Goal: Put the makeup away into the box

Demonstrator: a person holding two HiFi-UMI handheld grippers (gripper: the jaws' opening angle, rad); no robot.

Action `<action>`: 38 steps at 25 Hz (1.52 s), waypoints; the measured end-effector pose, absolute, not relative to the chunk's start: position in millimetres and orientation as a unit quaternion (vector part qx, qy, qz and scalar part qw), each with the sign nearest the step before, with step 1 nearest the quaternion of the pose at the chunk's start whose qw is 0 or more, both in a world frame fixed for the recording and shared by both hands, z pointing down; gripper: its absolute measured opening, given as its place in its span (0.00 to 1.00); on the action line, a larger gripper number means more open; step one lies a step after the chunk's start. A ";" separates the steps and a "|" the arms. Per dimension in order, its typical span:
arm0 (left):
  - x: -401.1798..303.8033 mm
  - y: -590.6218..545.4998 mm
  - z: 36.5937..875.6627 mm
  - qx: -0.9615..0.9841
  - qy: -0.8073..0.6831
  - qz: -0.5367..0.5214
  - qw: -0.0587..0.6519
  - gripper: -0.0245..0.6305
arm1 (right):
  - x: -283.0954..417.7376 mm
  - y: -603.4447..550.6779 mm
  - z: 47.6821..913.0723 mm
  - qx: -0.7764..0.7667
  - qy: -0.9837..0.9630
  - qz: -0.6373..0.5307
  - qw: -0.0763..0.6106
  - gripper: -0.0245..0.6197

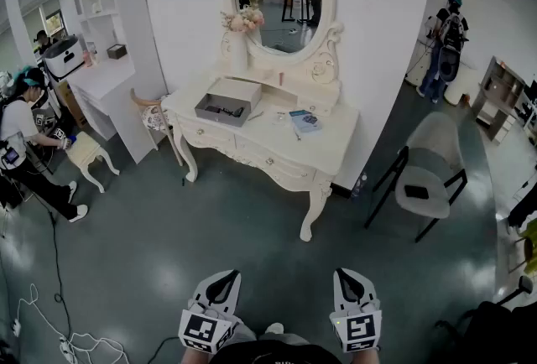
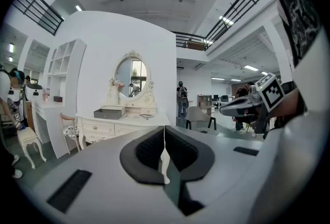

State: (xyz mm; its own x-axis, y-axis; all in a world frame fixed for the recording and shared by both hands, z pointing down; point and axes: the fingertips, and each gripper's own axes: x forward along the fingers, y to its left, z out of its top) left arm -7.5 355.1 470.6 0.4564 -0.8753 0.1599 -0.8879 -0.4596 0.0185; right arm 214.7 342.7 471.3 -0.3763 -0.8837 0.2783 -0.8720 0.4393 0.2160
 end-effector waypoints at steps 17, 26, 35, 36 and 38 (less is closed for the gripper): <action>-3.1 354.6 468.2 0.852 -0.517 0.070 0.040 0.06 | 215.4 338.9 466.3 0.533 -0.834 -0.011 0.144 0.05; -9.4 330.8 474.1 0.857 -0.508 0.079 0.043 0.07 | 204.9 327.3 470.4 0.528 -0.837 -0.008 0.142 0.05; -12.5 290.0 481.4 0.865 -0.493 0.081 0.048 0.07 | 198.6 298.6 475.2 0.538 -0.831 0.010 0.141 0.05; -13.9 284.5 481.4 0.866 -0.490 0.082 0.048 0.07 | 197.5 292.7 476.3 0.541 -0.829 0.013 0.139 0.05; -18.8 272.6 481.3 0.867 -0.490 0.083 0.049 0.07 | 193.0 281.2 478.6 0.542 -0.828 0.016 0.142 0.05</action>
State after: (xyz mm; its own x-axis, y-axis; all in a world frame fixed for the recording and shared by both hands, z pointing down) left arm -18.8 272.6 481.3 0.5071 -0.8404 0.1914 -0.8566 -0.5159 0.0039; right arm 193.0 281.2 478.6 -0.3711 -0.8938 0.2519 -0.9026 0.4109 0.1281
